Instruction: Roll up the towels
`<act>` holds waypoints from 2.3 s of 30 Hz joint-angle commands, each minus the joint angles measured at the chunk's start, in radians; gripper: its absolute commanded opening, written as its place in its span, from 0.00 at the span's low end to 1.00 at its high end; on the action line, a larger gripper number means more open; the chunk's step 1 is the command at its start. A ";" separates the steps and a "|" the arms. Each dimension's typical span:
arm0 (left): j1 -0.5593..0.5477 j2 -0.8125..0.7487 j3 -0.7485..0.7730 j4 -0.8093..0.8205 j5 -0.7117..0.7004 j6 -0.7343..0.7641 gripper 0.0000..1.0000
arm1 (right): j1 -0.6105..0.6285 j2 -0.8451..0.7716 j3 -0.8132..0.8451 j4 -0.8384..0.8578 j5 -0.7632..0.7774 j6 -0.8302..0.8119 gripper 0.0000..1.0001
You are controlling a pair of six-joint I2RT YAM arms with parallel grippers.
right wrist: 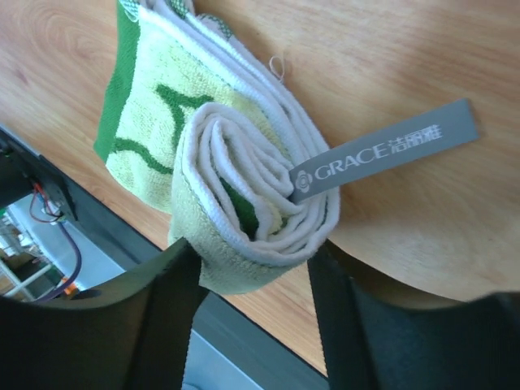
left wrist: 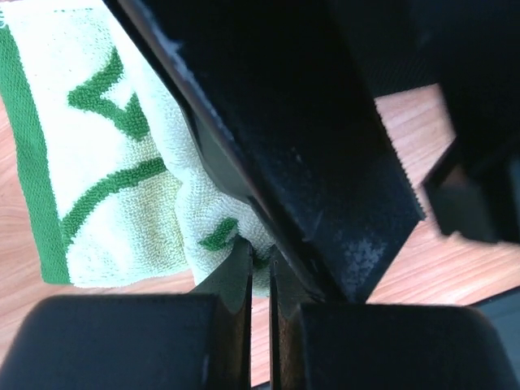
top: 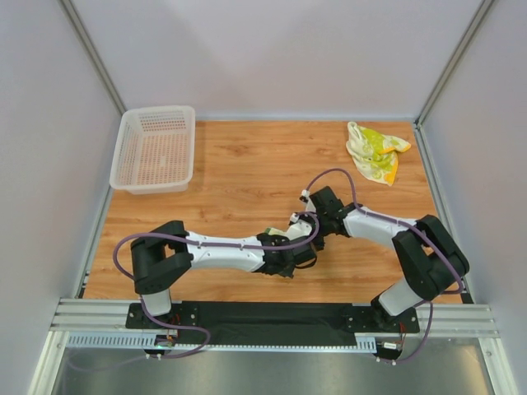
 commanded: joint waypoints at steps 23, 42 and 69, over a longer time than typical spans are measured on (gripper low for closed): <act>0.402 -0.289 -0.480 0.639 0.860 -0.328 0.00 | -0.161 -0.294 -0.013 -0.077 -0.106 -0.041 0.72; 0.618 -0.047 -0.720 1.259 1.133 -0.622 0.00 | -0.003 -0.103 -0.159 0.440 -0.157 0.109 0.72; 0.631 -0.035 -0.740 1.236 1.150 -0.579 0.00 | 0.071 0.217 -0.107 0.781 -0.206 0.189 0.65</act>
